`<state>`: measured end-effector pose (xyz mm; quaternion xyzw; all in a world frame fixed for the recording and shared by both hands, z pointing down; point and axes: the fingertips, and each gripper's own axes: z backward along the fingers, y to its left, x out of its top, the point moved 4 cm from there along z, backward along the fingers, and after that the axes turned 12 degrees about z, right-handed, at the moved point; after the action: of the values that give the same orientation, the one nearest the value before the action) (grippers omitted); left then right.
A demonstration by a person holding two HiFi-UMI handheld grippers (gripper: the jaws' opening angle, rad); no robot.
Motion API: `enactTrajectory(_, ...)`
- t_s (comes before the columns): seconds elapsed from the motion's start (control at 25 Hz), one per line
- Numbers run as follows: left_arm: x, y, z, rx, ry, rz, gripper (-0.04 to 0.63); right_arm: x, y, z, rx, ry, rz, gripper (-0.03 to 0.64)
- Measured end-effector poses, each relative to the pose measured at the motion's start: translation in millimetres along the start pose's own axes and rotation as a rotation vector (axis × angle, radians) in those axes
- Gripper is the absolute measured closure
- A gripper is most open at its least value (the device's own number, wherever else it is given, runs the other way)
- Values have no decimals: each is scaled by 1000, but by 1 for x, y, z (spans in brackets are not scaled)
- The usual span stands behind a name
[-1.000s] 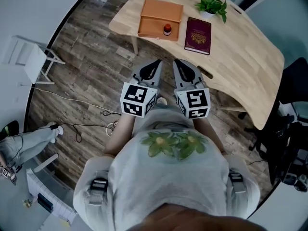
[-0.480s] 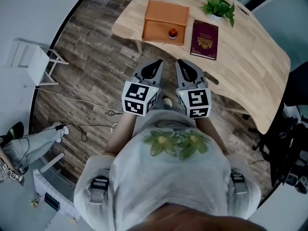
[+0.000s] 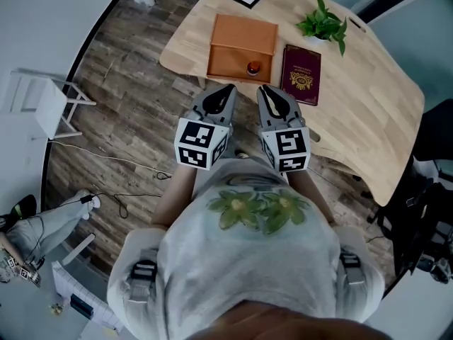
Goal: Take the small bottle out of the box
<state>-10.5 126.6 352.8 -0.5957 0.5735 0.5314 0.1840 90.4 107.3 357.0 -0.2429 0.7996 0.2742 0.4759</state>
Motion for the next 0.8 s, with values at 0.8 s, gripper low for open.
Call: enactTrajectory(0.8,27,52,-59,-65,69,-22,588,-9,-21,-65,5,104,-34,525)
